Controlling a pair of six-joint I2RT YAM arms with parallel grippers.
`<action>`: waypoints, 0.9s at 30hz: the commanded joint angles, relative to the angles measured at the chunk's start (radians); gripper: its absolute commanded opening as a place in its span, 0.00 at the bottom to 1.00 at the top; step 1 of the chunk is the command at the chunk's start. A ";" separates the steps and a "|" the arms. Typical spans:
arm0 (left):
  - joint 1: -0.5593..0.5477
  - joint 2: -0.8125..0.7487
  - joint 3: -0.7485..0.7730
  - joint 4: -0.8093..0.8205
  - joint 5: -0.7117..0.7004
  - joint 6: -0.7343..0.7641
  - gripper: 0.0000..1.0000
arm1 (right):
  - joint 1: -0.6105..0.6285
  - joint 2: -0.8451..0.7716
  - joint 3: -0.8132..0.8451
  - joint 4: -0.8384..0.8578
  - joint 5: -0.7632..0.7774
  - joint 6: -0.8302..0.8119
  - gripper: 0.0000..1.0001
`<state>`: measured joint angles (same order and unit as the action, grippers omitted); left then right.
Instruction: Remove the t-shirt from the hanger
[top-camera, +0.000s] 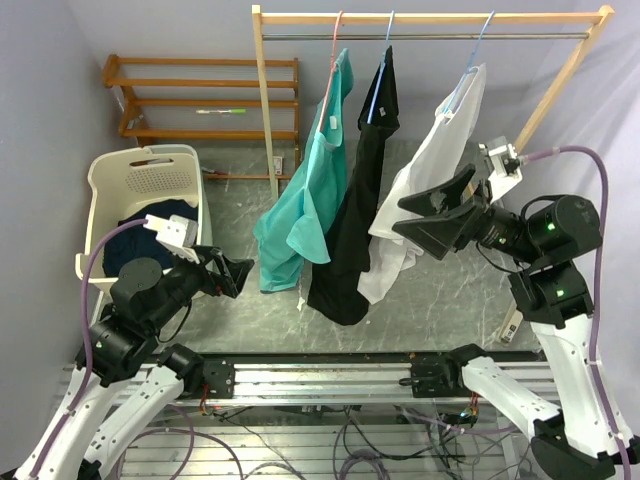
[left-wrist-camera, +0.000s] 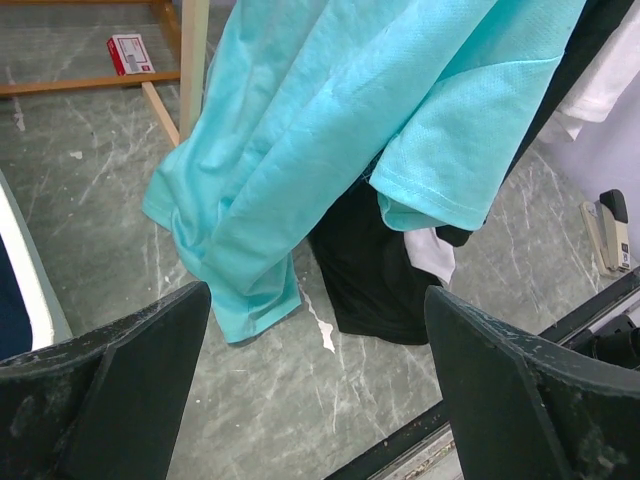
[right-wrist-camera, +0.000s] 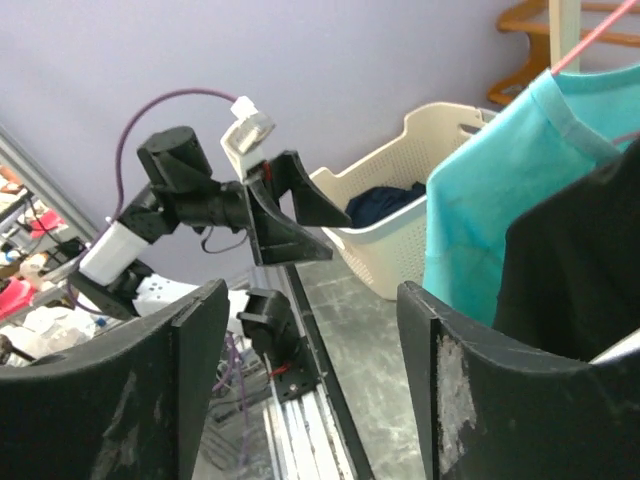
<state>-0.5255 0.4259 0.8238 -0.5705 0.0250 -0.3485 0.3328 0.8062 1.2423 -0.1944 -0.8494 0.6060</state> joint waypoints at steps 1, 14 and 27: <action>-0.008 -0.005 0.021 0.011 -0.024 -0.010 0.99 | -0.001 0.062 0.082 0.025 -0.028 0.017 0.72; -0.008 0.002 0.022 0.011 -0.026 -0.010 0.97 | 0.003 0.446 0.647 -0.074 0.101 0.022 0.58; -0.009 0.020 0.025 0.002 -0.045 -0.013 0.96 | 0.492 0.929 1.230 -0.577 1.120 -0.322 0.66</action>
<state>-0.5259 0.4408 0.8238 -0.5732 0.0032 -0.3496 0.7448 1.7386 2.5462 -0.6441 -0.1425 0.3817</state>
